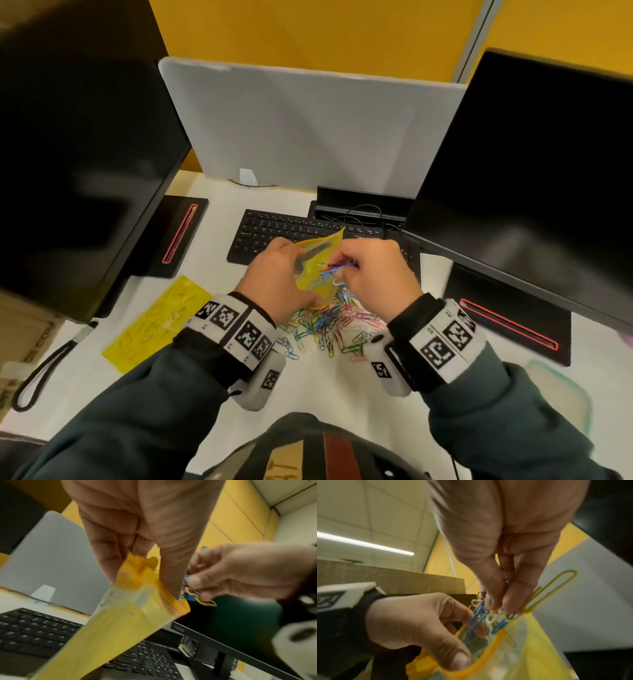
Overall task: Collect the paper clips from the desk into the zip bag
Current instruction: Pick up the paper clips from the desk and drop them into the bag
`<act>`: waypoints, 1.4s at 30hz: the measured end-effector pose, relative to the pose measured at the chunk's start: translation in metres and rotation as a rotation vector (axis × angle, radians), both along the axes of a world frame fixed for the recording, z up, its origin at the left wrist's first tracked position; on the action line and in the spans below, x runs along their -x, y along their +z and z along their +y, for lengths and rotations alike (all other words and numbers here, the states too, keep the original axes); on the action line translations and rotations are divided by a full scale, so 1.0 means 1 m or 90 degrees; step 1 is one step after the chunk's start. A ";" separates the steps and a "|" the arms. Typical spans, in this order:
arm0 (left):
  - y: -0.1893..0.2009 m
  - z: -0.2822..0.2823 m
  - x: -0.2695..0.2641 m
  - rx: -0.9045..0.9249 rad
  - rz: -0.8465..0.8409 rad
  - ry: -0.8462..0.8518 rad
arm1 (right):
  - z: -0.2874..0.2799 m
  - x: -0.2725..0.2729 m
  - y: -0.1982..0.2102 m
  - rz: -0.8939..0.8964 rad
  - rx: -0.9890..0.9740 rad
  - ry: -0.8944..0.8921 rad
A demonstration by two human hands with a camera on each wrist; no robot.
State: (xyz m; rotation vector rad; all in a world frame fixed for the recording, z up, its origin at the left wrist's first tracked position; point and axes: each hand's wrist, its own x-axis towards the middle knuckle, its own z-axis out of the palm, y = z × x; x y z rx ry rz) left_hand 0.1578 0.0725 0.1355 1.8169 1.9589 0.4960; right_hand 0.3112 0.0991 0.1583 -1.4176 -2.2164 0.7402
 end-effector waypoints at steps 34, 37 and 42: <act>-0.010 -0.016 0.042 0.059 -0.078 -0.080 | -0.047 -0.018 -0.097 0.131 0.190 -0.424; -0.013 -0.020 0.044 0.064 -0.081 -0.102 | -0.048 0.002 -0.061 0.296 0.184 -0.393; -0.014 -0.027 0.039 0.060 -0.073 -0.129 | -0.040 0.049 -0.024 0.192 0.138 -0.247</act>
